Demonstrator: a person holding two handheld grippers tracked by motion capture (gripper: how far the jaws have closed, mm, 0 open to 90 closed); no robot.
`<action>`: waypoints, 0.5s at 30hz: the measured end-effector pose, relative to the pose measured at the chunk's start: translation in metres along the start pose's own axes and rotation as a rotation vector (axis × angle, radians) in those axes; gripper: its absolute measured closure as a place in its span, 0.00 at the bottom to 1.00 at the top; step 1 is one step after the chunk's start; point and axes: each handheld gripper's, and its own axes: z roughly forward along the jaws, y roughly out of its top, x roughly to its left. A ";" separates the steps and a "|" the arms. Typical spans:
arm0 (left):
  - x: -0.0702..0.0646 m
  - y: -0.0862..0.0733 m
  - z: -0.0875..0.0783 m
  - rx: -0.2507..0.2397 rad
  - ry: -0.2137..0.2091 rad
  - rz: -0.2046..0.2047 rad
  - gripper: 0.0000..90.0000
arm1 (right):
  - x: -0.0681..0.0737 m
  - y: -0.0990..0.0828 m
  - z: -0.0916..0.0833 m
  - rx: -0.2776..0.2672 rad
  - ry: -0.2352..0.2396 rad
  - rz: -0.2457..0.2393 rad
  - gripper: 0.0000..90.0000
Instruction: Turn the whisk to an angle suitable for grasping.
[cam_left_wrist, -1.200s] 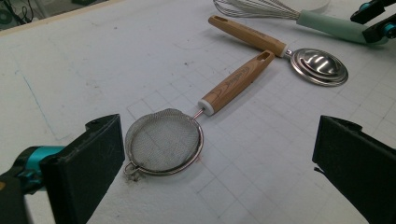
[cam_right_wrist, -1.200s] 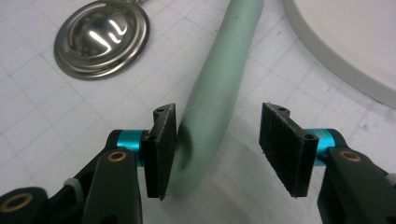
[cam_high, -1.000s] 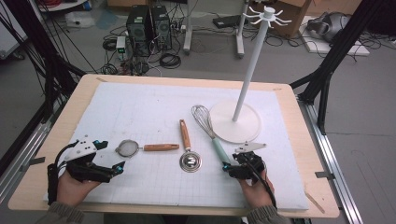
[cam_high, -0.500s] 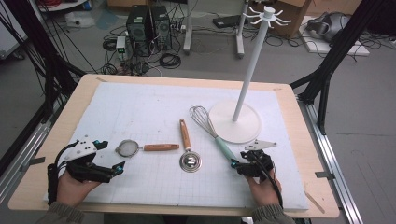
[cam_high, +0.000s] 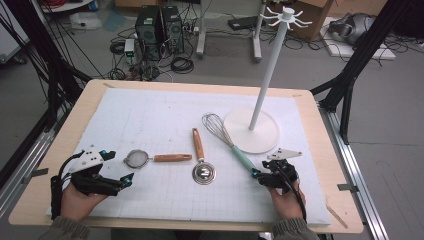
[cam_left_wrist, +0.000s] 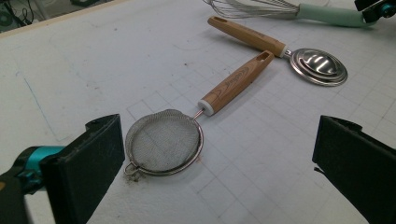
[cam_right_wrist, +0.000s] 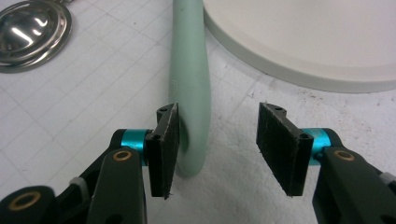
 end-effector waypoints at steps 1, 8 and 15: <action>0.000 0.000 0.000 0.002 0.000 0.002 0.03 | -0.001 0.000 0.000 0.000 0.003 0.002 0.54; 0.000 0.000 -0.001 -0.002 0.001 0.002 0.03 | -0.003 0.000 0.000 -0.002 0.004 0.003 0.54; 0.000 0.000 0.000 0.003 -0.002 0.006 0.03 | -0.007 -0.001 0.001 -0.009 0.018 0.003 0.52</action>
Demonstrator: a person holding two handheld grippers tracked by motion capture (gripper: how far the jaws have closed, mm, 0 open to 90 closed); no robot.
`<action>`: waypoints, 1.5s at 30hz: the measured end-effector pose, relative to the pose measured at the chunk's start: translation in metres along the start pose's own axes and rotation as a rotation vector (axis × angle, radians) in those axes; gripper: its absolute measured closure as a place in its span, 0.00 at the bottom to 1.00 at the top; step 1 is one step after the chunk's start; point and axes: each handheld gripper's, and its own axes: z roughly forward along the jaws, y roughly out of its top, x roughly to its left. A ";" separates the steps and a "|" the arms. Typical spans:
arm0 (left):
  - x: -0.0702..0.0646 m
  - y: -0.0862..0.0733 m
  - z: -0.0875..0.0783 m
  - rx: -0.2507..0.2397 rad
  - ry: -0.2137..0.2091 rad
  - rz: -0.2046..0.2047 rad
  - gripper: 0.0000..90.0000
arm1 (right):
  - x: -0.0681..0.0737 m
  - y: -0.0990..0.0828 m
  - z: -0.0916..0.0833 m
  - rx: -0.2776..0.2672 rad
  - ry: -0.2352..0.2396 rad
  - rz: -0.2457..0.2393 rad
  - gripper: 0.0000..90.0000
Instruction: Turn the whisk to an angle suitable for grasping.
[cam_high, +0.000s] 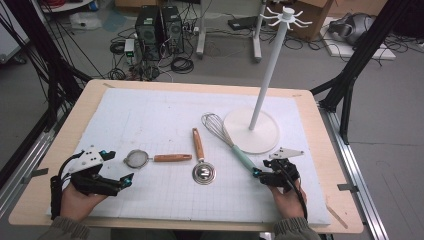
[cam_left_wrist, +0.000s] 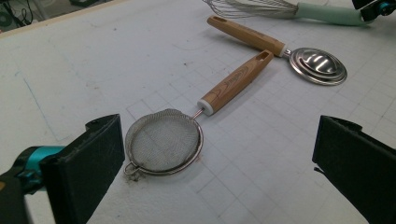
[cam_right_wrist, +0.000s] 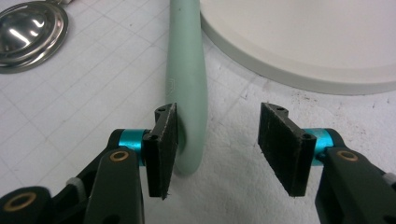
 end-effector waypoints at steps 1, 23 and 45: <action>0.000 0.000 0.000 0.002 -0.001 0.006 0.03 | 0.000 0.000 0.000 -0.002 0.003 0.000 0.52; 0.002 0.000 0.003 -0.014 -0.025 -0.005 0.03 | -0.002 0.006 0.004 -0.055 0.065 -0.063 0.45; 0.001 0.000 0.003 -0.019 -0.022 0.000 0.03 | 0.000 0.022 0.014 -0.046 0.127 -0.118 0.54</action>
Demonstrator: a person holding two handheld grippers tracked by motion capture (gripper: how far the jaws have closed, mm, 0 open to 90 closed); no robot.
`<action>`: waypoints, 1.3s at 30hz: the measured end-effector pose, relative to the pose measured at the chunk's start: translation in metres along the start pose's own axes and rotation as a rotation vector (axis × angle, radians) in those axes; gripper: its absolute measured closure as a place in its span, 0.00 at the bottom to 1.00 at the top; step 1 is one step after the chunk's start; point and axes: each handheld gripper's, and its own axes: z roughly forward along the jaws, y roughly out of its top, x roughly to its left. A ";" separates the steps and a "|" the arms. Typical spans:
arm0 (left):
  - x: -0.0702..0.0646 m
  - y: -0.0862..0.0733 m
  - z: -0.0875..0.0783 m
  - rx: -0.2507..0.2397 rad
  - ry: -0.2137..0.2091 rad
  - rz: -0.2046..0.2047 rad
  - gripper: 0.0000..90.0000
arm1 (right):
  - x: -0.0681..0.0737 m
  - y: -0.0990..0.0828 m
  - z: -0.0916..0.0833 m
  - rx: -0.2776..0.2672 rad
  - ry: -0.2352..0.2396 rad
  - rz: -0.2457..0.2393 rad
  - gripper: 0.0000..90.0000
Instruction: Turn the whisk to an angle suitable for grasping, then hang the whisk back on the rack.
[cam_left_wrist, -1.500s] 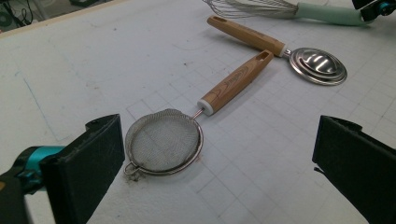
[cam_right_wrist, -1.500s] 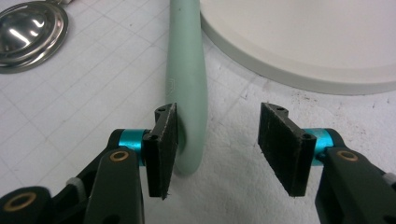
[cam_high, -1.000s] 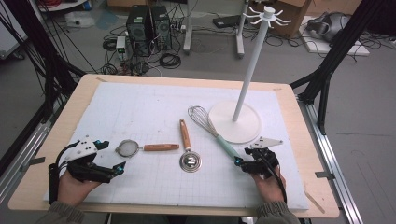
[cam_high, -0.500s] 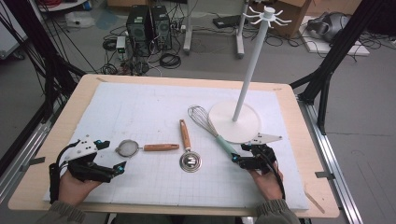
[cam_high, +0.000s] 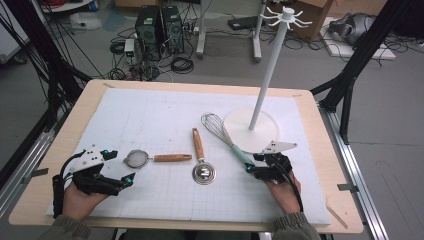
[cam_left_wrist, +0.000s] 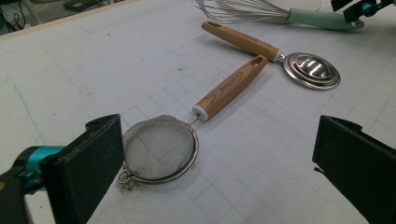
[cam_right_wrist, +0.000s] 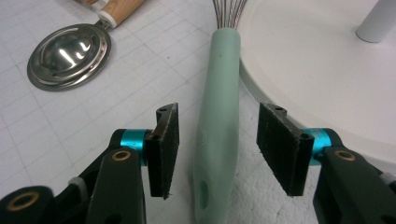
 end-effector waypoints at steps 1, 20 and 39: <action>0.000 0.000 0.000 0.000 0.000 0.000 0.03 | 0.000 0.001 0.001 -0.002 0.000 -0.001 0.54; 0.000 0.000 0.001 0.000 0.000 0.005 0.03 | 0.002 0.003 0.006 0.031 -0.009 -0.028 0.58; -0.001 0.001 0.003 0.001 -0.010 0.011 0.03 | 0.005 0.001 0.021 0.069 -0.045 -0.015 0.70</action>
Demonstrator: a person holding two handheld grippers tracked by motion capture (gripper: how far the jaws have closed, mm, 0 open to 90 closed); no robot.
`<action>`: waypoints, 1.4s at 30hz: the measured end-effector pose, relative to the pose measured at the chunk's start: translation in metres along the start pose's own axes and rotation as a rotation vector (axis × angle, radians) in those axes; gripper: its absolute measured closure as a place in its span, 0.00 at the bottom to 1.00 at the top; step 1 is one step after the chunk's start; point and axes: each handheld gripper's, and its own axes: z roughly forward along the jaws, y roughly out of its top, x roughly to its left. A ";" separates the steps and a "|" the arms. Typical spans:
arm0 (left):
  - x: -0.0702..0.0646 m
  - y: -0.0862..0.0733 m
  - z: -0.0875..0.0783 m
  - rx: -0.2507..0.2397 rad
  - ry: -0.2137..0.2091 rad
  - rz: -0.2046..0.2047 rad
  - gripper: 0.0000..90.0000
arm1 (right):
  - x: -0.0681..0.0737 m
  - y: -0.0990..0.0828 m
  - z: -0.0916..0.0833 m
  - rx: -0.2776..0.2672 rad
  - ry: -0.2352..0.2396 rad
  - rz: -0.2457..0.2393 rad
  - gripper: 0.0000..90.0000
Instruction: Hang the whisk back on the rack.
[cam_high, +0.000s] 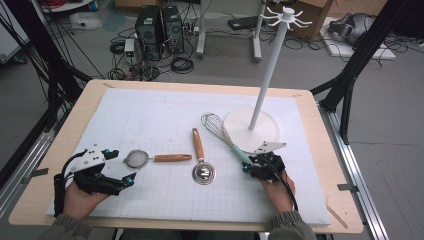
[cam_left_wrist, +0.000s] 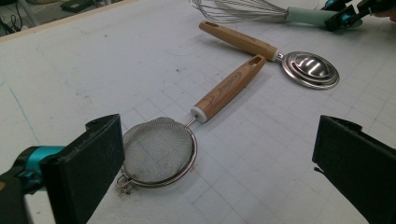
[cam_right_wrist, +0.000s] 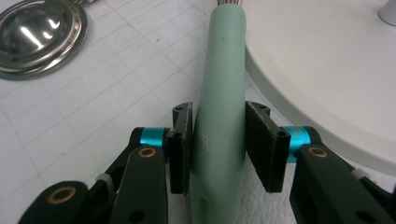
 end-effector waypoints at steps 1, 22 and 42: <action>0.000 0.000 0.000 0.003 -0.001 0.004 0.03 | 0.000 0.000 0.000 0.000 -0.001 0.006 0.70; -0.003 0.003 0.001 0.008 0.002 0.018 0.03 | -0.010 -0.005 -0.010 -0.042 0.059 0.102 0.74; -0.004 0.003 0.003 0.009 0.001 0.022 0.03 | -0.003 0.006 0.003 0.004 0.035 0.022 0.69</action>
